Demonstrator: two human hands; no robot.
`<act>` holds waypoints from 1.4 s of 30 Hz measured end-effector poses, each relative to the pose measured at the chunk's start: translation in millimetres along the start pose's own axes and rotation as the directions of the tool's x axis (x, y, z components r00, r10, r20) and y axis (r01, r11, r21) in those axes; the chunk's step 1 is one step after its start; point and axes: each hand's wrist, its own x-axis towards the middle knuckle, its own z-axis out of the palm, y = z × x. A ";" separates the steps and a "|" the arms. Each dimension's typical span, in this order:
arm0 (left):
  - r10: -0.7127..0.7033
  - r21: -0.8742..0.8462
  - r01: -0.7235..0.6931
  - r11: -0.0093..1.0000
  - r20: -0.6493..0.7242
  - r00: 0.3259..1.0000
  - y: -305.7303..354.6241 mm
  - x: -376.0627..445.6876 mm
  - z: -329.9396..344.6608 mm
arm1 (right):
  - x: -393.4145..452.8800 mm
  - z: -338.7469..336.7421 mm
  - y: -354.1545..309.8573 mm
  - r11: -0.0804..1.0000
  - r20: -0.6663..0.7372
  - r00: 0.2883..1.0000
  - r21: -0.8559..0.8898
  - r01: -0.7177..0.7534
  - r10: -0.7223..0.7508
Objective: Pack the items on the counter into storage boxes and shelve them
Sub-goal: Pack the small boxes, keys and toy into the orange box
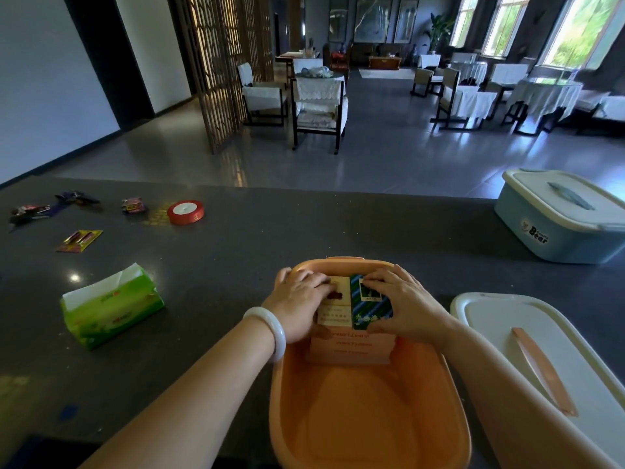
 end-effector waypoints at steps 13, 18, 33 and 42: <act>0.006 -0.005 -0.006 1.000 0.003 1.000 -1.3 1.4 1.1 | -0.7 -2.8 -0.7 1.000 0.005 1.000 0.016 0.006 -0.006; 0.008 -0.011 -0.008 1.000 -0.001 1.000 -1.4 -0.4 0.8 | -1.2 -2.6 -0.5 0.999 -0.002 1.000 0.028 0.014 -0.014; -0.178 -0.180 0.183 0.967 0.041 0.983 -30.4 -29.9 -43.7 | 40.6 -14.9 -32.7 0.996 -0.020 1.000 0.092 -0.002 0.004; -0.449 0.016 0.449 0.893 0.058 0.892 -123.5 -103.0 -52.4 | 118.0 5.5 -132.4 0.978 0.136 0.969 0.049 0.201 -0.206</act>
